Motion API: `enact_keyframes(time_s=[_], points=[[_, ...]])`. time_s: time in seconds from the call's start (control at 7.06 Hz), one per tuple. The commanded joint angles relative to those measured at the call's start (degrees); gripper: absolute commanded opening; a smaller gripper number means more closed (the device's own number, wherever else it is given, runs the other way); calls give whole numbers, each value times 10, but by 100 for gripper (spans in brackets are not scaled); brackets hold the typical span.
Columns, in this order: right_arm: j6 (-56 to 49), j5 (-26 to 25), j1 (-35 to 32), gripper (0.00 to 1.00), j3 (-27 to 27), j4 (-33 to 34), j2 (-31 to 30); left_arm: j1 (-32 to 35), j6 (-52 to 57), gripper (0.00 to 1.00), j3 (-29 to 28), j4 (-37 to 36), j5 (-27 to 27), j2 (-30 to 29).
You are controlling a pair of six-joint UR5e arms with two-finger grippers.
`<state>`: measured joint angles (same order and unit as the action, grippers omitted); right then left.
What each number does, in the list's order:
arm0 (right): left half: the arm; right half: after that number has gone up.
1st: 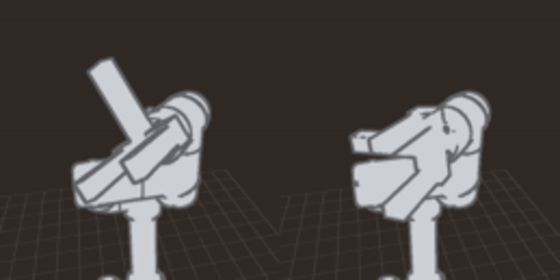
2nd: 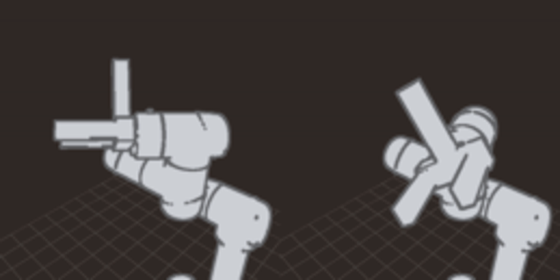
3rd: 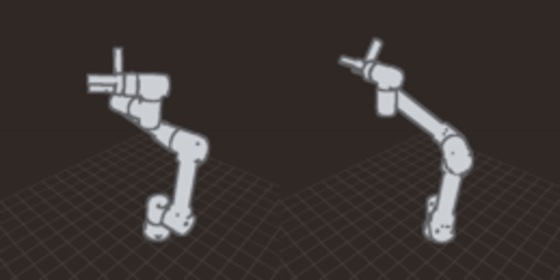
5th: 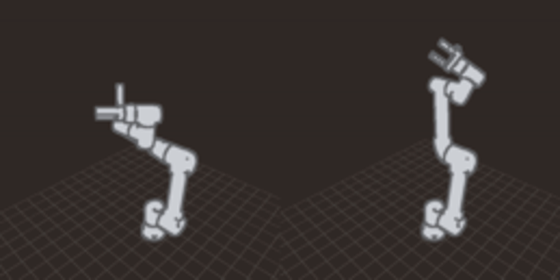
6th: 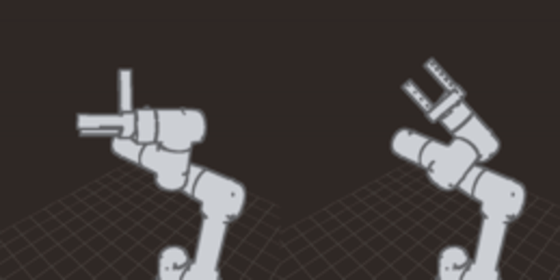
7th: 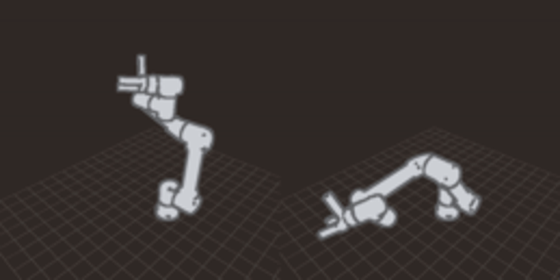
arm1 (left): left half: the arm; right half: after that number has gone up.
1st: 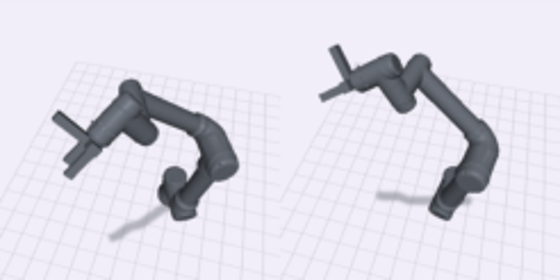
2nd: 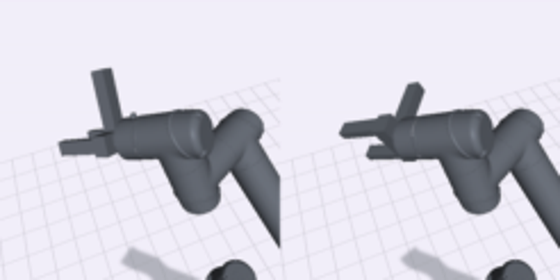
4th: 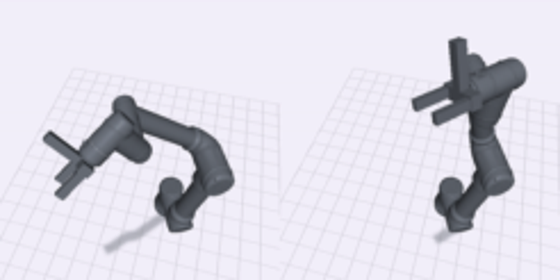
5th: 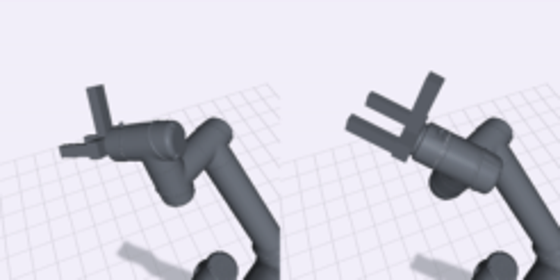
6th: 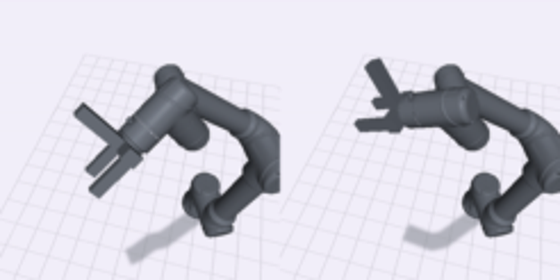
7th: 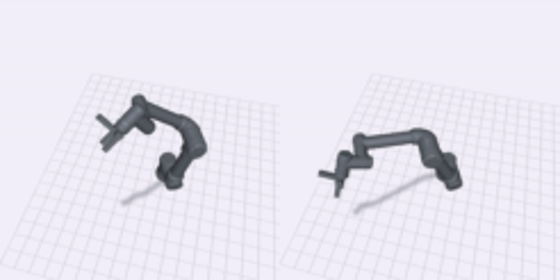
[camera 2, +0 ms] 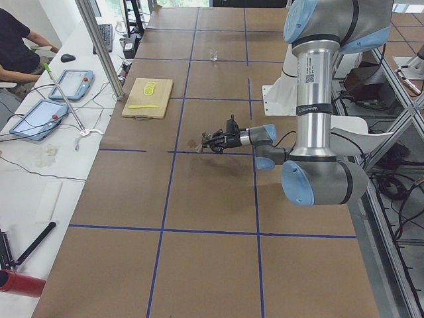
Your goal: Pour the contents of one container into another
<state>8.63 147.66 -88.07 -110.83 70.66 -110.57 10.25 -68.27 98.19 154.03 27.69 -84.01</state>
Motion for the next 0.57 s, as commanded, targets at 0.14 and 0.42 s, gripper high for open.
enact_keyframes(time_s=[0.14,0.42], points=[[0,0,0,100,0,0,0,-2,66,0,2,32,1,-5],[1,-1,0,100,1,0,0,-3,66,0,-1,33,5,-8]])
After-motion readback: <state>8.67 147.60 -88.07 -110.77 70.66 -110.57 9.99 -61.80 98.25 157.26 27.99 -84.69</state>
